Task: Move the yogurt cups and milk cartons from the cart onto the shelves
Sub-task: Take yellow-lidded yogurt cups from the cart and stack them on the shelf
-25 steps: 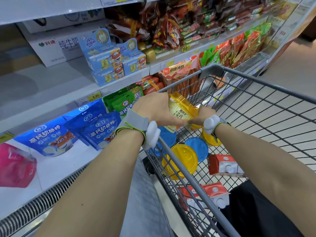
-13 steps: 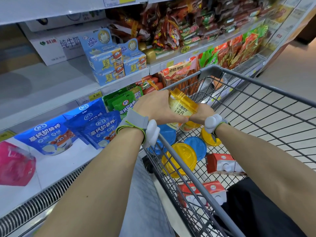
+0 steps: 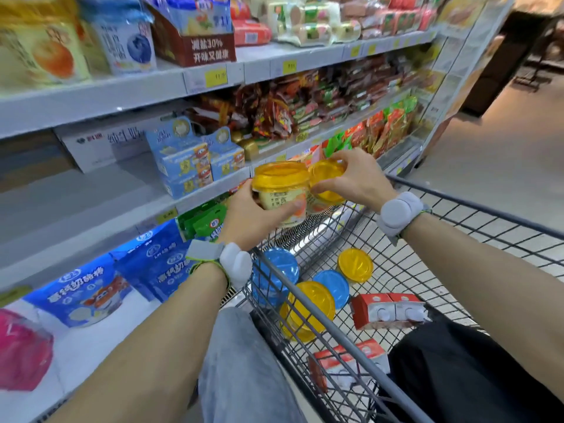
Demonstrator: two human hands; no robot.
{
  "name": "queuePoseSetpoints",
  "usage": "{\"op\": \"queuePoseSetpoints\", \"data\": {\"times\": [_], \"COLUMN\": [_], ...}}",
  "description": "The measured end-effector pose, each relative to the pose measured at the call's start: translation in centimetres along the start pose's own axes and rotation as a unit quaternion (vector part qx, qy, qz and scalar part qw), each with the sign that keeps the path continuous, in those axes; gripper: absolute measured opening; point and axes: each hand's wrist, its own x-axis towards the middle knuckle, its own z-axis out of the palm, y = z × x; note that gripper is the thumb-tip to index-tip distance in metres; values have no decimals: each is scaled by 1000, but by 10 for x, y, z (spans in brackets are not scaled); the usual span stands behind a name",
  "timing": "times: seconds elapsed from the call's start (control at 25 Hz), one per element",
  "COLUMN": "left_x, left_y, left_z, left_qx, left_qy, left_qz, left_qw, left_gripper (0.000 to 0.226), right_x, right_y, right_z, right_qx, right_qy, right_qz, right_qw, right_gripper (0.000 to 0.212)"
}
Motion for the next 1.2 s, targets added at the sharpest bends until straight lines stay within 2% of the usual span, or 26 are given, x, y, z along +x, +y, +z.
{"op": "queuePoseSetpoints", "data": {"times": [0.12, 0.2, 0.36, 0.48, 0.72, 0.84, 1.04, 1.2], "left_x": [-14, -23, -44, -69, -133, -167, -191, -190], "left_y": [9, 11, 2, -15, -63, -83, -117, -141], "left_z": [-39, -63, -137, -193, -279, -314, -354, -369], "left_qx": [-63, -74, -50, -29, 40, 27, 20, 24], "left_qy": [41, 56, 120, 172, 288, 344, 360, 372], "left_qz": [-1, 3, 14, -13, -101, -142, -177, -185], "left_qw": [997, 996, 991, 985, 951, 928, 916, 909], "left_gripper": [44, 50, 56, 63, 75, 68, 78, 77], "right_x": [-6, -8, -2, -4, -24, -37, -50, -49], "right_y": [-39, -61, -131, -192, -275, -312, -346, -361], "right_z": [-18, -25, -11, 16, 97, 145, 203, 238], "right_qx": [43, 71, 121, 151, 178, 170, 143, 147], "right_qy": [26, 47, 34, -2, -101, -124, -143, -127], "right_qz": [-40, -59, -112, -167, -215, -244, -258, -229], "right_qw": [998, 995, 986, 974, 955, 947, 945, 954], "right_gripper": [83, 79, 76, 76, 72, 74, 75, 74]}}
